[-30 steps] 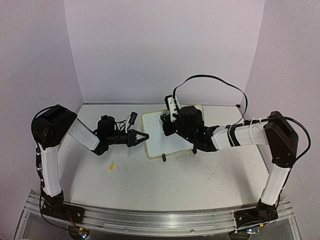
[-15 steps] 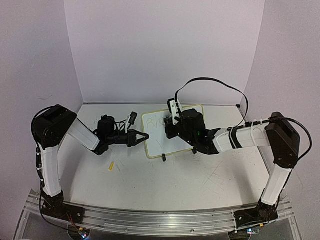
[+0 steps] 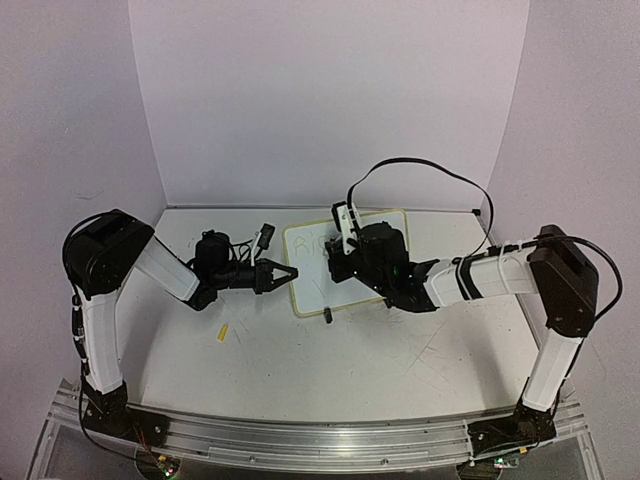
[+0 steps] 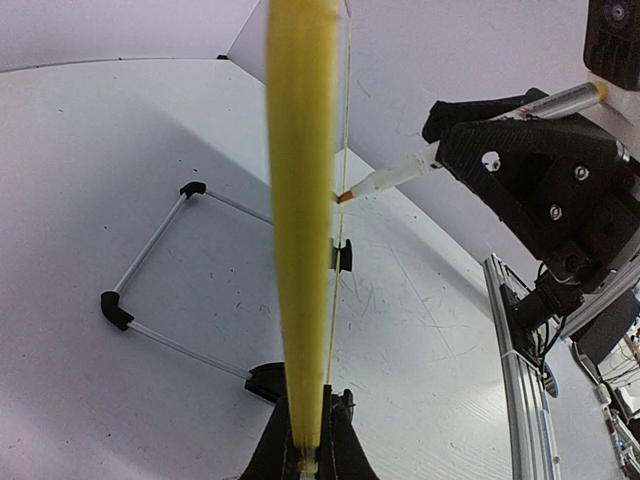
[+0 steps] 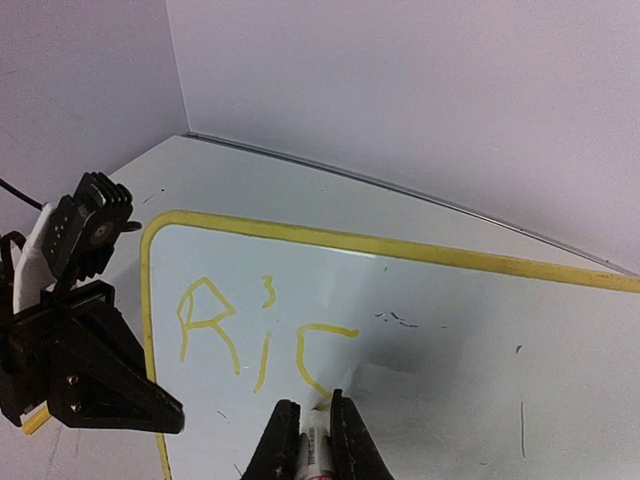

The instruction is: Write a sentence on the whiteboard

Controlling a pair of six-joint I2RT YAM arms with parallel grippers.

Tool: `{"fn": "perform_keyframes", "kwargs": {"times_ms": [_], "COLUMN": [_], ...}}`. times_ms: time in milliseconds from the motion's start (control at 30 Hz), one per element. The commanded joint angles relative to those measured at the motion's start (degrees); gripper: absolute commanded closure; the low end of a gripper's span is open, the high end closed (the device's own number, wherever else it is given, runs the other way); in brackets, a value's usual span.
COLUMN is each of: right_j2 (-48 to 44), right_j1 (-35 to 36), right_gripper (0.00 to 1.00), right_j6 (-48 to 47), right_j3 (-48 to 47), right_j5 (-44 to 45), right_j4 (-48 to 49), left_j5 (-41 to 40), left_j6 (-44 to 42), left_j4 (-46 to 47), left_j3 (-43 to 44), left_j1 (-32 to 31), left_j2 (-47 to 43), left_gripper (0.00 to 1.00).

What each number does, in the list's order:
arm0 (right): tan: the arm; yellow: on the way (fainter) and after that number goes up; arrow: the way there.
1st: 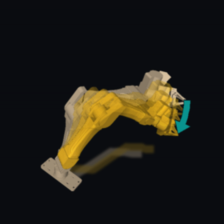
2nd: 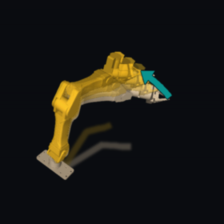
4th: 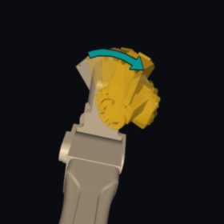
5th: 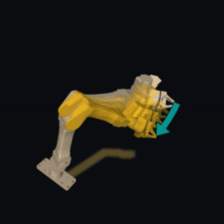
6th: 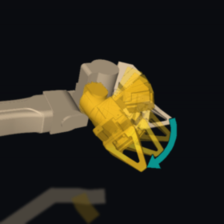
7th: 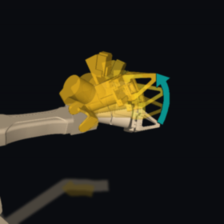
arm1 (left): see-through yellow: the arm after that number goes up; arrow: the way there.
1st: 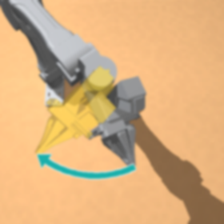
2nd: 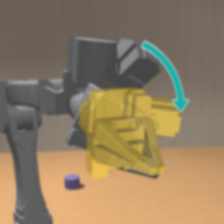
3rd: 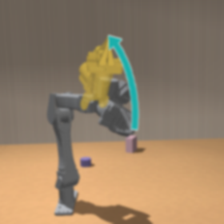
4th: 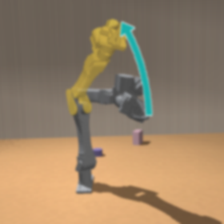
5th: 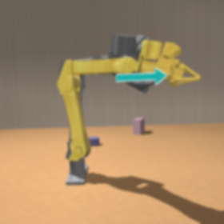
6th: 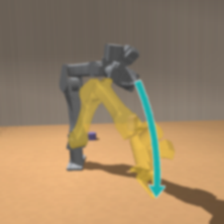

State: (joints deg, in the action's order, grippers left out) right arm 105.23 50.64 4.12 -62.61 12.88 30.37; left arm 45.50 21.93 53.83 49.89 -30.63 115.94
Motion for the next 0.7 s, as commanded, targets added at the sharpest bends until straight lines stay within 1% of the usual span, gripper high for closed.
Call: {"fn": "perform_keyframes", "kwargs": {"times_ms": [0,133,367,533,667], "right_j2": [2.16,2.17,-5.79,-5.60,-4.22], "right_j1": [0.25,0.26,-0.39,-2.30,-2.68], "right_gripper": [1.00,1.00,1.00,1.00,1.00], "right_j6": [1.14,0.98,1.14,1.55,1.59], "right_j3": [-2.96,-4.39,0.32,1.42,0.31], "right_j5": [-0.64,-0.87,1.12,0.30,-0.17], "right_j4": [-0.09,0.12,0.59,0.48,0.48], "left_j5": [-1.70,-1.69,-1.72,-1.71,-1.87], "left_j6": [-2.41,-2.50,-2.59,-2.51,-2.60], "left_j4": [-4.44,-4.48,-4.57,-4.53,-4.69], "left_j3": [0.70,0.81,0.82,0.61,0.49], "left_j1": [0.16,0.20,0.20,0.22,0.22], "left_j2": [-1.17,-1.03,-1.02,-1.16,-1.47], "left_gripper": [1.00,1.00,1.00,1.00,1.00]}}
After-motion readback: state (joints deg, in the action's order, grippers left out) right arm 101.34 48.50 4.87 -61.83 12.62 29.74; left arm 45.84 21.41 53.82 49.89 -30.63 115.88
